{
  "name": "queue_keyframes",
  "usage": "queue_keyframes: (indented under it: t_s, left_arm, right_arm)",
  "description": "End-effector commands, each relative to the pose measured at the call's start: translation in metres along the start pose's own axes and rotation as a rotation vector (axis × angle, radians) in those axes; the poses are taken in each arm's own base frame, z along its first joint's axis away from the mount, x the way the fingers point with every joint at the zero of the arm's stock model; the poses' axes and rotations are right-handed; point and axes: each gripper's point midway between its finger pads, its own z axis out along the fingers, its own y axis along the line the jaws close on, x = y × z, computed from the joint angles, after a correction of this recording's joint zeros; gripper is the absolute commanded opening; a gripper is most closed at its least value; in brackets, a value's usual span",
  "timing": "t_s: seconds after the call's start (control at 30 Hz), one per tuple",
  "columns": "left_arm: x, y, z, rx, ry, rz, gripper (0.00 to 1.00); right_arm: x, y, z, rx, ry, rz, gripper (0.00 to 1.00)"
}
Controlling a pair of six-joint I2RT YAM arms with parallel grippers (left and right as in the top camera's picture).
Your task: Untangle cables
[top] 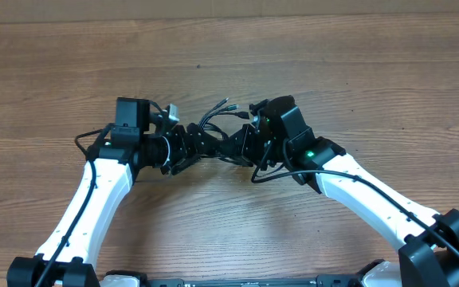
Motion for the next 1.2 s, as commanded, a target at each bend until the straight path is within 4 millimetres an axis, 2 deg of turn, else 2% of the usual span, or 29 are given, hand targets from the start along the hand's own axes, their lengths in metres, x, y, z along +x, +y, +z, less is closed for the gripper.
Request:
queue_keyframes:
  t_s: [0.0, 0.3, 0.37, 0.47, 0.5, 1.0, 1.1, 1.17]
  left_arm:
    - [-0.004, 0.004, 0.000, -0.035, -0.026, 0.011, 0.82]
    - [-0.012, 0.030, -0.004, -0.180, -0.087, 0.059, 0.89]
    - [-0.013, 0.033, -0.004, -0.196, -0.091, 0.054, 0.79]
    - [-0.014, 0.035, -0.005, -0.205, -0.099, 0.051, 0.56]
    - [-0.014, 0.035, -0.005, -0.205, -0.100, 0.044, 0.53]
    - [-0.011, 0.032, -0.003, -0.186, -0.104, -0.139, 0.48]
    - [-0.009, 0.031, -0.001, -0.184, -0.102, -0.173, 0.44]
    - [-0.009, 0.031, -0.001, -0.184, -0.102, -0.173, 0.36]
  right_arm:
    - [-0.004, 0.003, -0.001, 0.009, -0.026, -0.040, 0.04]
    - [-0.003, -0.019, -0.003, 0.103, -0.038, 0.010, 0.04]
    - [-0.003, -0.022, -0.003, 0.114, -0.039, 0.011, 0.04]
    - [-0.003, -0.022, -0.003, 0.113, -0.038, 0.008, 0.04]
    - [-0.003, -0.022, -0.003, 0.113, -0.038, 0.008, 0.04]
    - [0.001, -0.011, -0.002, 0.064, -0.008, -0.007, 0.04]
    - [0.001, -0.011, -0.002, 0.065, -0.008, -0.007, 0.04]
    - [0.001, -0.011, -0.002, 0.065, -0.008, -0.007, 0.04]
